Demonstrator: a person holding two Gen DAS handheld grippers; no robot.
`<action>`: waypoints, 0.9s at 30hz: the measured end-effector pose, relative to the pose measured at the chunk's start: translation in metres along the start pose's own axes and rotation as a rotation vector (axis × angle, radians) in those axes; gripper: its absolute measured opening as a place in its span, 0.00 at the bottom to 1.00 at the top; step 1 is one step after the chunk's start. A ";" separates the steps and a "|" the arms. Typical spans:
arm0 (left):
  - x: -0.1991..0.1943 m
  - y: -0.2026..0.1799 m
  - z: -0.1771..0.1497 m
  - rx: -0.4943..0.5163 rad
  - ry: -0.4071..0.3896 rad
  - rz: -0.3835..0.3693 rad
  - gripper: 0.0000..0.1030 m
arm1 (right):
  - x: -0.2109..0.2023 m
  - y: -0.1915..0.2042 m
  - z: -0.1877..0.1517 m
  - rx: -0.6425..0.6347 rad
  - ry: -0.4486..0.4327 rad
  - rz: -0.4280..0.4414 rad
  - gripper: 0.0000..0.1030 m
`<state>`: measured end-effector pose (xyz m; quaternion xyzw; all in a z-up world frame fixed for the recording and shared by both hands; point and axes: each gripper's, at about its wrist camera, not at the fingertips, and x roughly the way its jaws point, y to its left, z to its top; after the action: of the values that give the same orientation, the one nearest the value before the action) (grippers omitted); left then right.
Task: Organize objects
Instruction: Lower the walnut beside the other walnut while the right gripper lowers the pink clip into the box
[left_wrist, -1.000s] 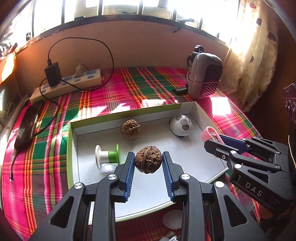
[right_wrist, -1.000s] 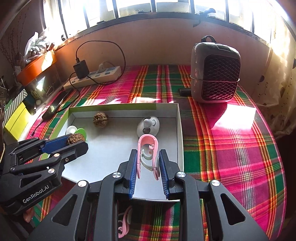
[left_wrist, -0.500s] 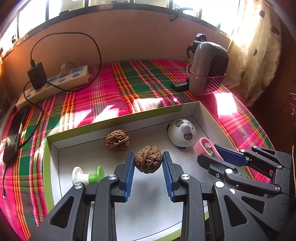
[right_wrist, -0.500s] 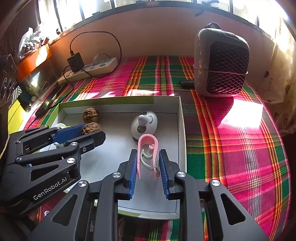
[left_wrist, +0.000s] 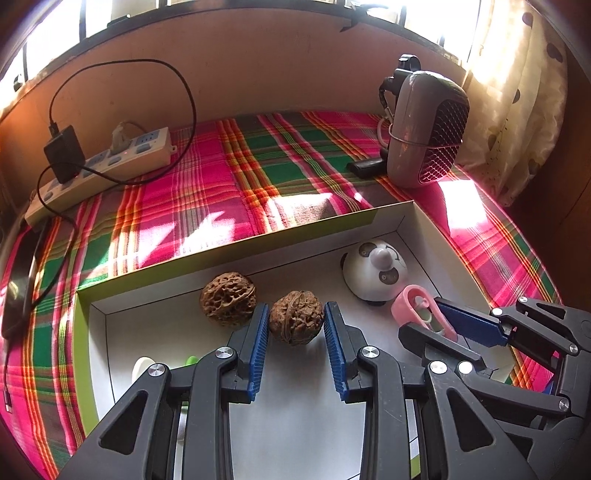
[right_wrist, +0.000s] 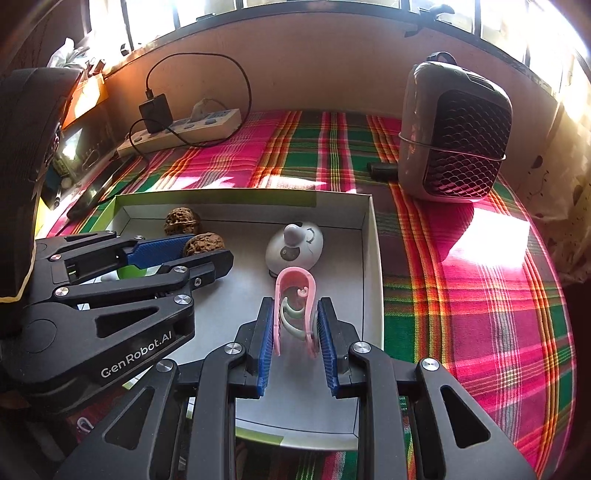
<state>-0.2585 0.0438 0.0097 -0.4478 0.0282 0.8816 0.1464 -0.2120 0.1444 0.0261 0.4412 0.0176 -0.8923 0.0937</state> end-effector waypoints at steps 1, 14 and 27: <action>0.000 0.000 0.000 0.003 -0.001 0.000 0.27 | 0.001 0.000 0.000 -0.001 0.002 0.001 0.24; 0.004 -0.003 -0.001 0.034 0.004 0.022 0.27 | 0.002 0.004 0.000 -0.031 0.016 -0.017 0.24; 0.004 -0.003 -0.001 0.034 0.006 0.022 0.28 | 0.003 0.003 0.002 -0.037 0.026 -0.022 0.24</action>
<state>-0.2594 0.0470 0.0064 -0.4475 0.0484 0.8813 0.1442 -0.2147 0.1407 0.0249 0.4509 0.0404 -0.8870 0.0917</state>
